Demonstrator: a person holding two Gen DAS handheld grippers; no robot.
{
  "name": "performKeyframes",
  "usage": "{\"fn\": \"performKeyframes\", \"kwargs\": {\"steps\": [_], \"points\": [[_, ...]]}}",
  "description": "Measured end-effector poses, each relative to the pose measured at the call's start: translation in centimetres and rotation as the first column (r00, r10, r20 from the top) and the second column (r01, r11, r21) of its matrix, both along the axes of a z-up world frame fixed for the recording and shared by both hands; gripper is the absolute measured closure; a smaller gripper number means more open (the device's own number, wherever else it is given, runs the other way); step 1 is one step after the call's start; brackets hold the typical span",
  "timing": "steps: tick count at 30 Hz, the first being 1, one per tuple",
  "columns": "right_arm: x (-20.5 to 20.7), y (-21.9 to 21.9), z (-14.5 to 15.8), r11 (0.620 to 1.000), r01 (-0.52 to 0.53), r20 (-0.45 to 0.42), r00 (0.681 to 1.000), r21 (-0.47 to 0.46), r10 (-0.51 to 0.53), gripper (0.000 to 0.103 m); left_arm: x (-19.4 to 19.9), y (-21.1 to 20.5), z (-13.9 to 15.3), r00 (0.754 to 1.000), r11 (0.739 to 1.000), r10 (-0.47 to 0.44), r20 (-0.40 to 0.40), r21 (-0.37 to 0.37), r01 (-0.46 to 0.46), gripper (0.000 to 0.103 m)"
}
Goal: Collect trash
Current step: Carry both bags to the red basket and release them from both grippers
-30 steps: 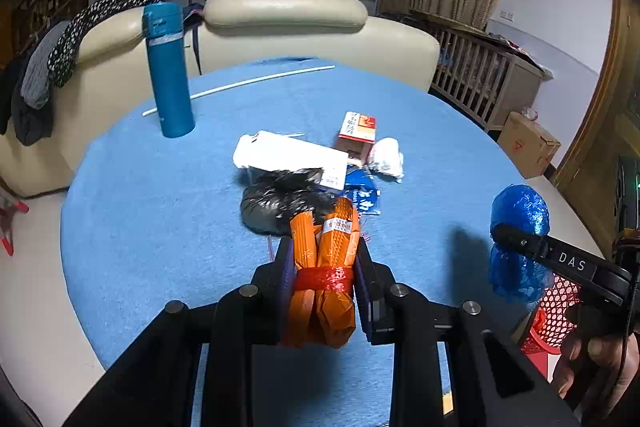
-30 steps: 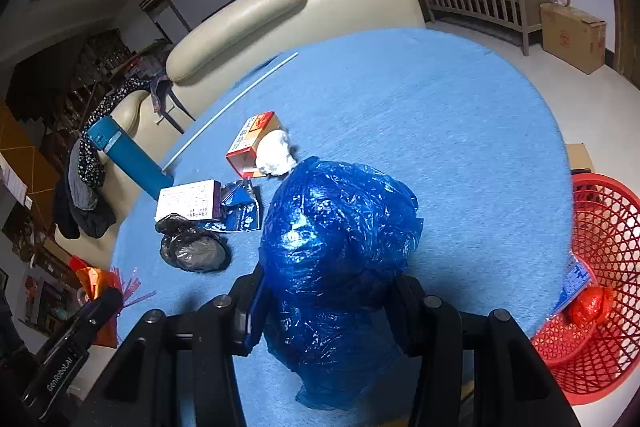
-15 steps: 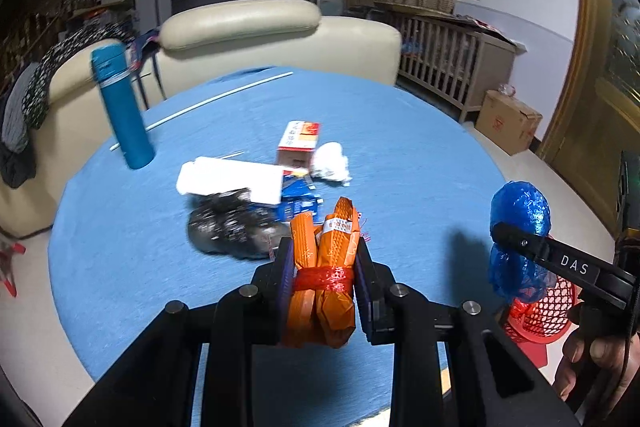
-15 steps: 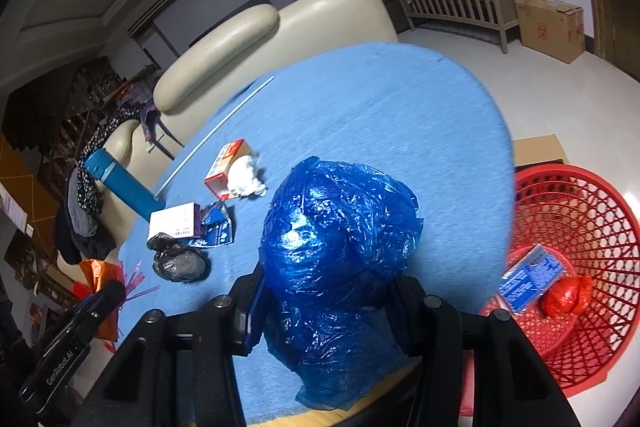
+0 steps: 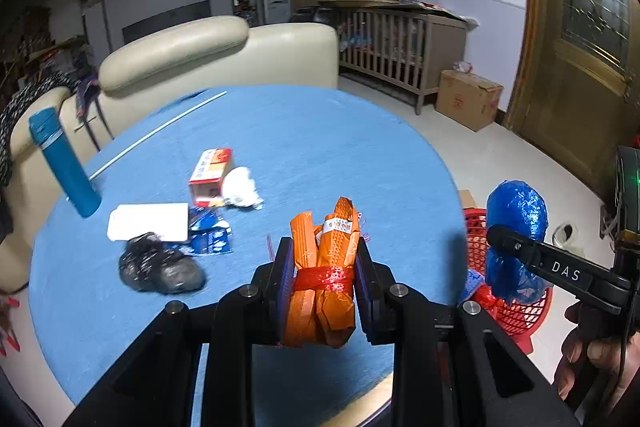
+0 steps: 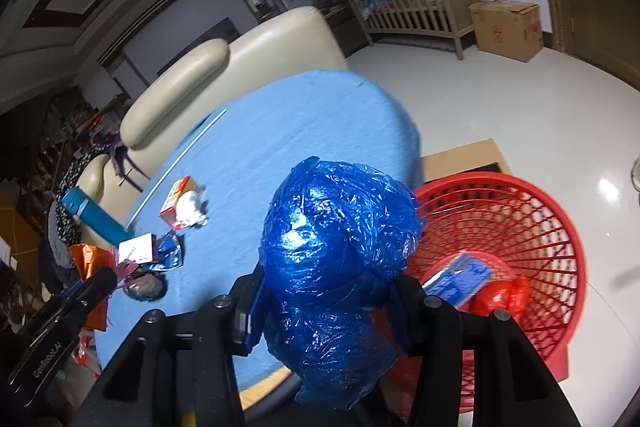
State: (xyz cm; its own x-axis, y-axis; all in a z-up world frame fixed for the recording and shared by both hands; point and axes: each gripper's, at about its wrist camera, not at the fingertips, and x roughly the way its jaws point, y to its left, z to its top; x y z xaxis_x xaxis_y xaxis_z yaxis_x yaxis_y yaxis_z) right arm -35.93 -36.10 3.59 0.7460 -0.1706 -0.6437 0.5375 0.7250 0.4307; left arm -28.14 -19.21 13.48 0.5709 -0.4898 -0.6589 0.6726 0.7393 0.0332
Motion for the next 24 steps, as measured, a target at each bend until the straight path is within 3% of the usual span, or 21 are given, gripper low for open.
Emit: {"fn": "performKeyframes", "kwargs": {"steps": [14, 24], "points": [[-6.7, -6.4, -2.5, 0.984, 0.179, -0.083, 0.981, 0.011, -0.177, 0.05, -2.6, -5.0, -0.1, 0.993, 0.993, -0.114, 0.007, 0.029, 0.114, 0.073], [-7.8, -8.6, -5.3, 0.979, 0.2, -0.158, 0.969, 0.05, -0.19, 0.048, -4.6, -9.2, -1.2, 0.981, 0.979, -0.195, -0.004, 0.065, 0.195, 0.074]]}}
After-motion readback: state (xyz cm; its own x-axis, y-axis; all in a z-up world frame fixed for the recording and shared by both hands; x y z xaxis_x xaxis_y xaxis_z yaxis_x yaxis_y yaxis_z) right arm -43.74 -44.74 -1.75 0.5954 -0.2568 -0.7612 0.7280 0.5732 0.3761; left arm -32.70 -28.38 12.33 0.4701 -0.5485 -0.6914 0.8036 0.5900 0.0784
